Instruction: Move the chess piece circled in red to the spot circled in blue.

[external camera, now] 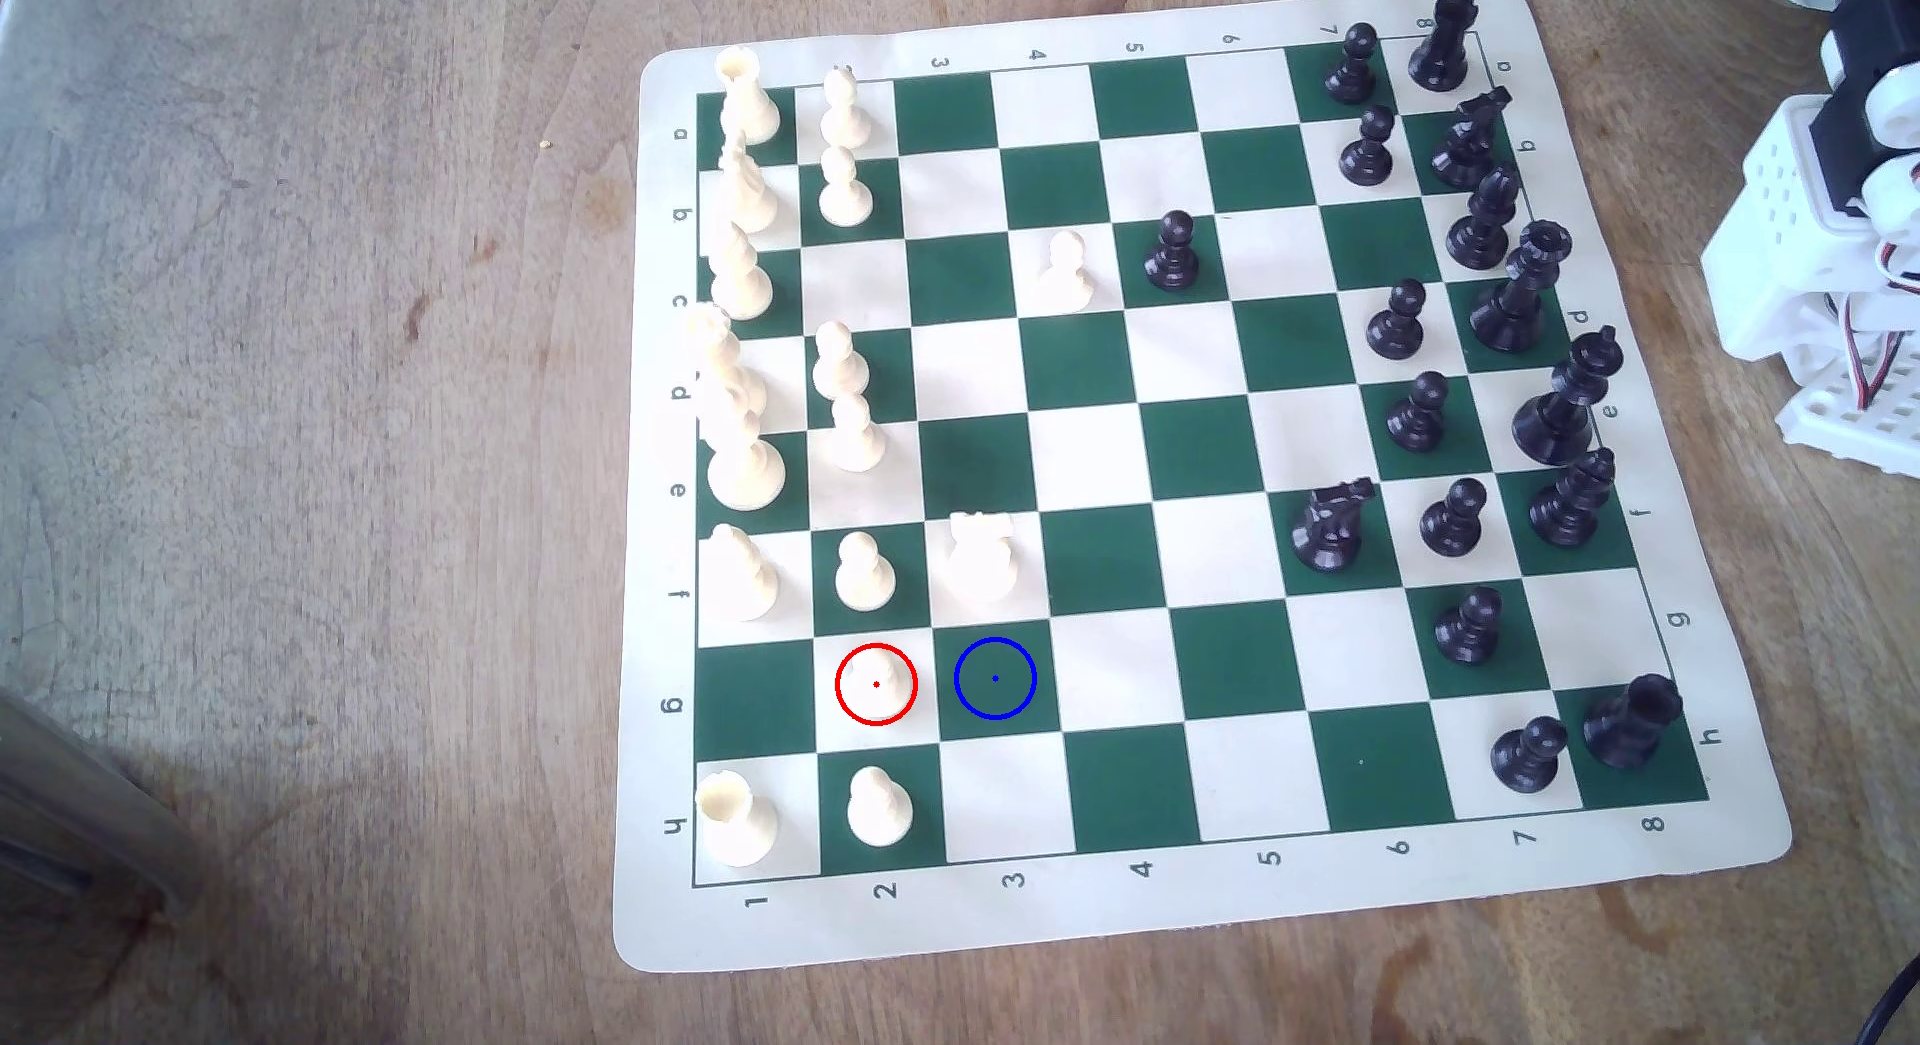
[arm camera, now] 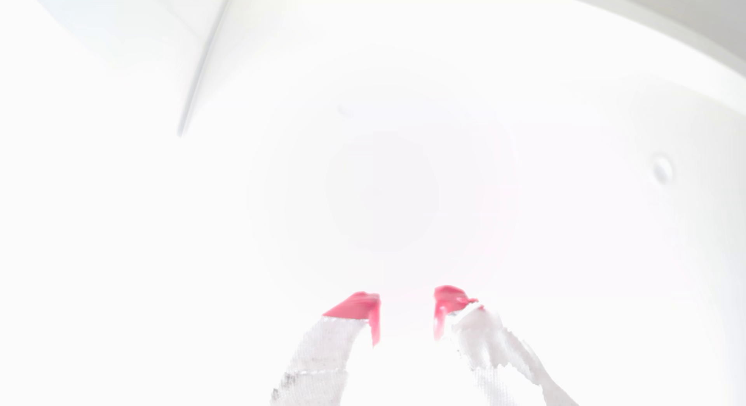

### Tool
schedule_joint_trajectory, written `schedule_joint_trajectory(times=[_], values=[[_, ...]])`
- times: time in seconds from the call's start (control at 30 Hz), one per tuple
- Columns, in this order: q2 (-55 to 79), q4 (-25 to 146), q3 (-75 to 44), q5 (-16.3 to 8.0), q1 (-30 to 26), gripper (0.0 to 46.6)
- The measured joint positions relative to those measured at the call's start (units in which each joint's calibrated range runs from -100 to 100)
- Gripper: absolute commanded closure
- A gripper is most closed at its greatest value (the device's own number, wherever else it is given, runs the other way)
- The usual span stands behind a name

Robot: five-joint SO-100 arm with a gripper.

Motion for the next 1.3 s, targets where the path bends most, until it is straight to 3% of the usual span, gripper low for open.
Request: schedule_joint_trajectory(times=[0.77,0.87,0.97,1.03,1.13,1.17,1.3], values=[[0.0,0.0,0.0,0.0,0.0,38.3],[0.0,0.0,0.0,0.0,0.0,45.4],[0.0,3.19,0.0,0.2,-0.29,45.0],[0.0,10.12,0.0,0.0,-0.37,41.3],[0.0,17.69,0.0,0.0,-0.81,44.5],[0.0,20.64,0.0,0.0,-1.11,40.6],[0.0,38.01,0.0,5.03,-3.1,33.9]])
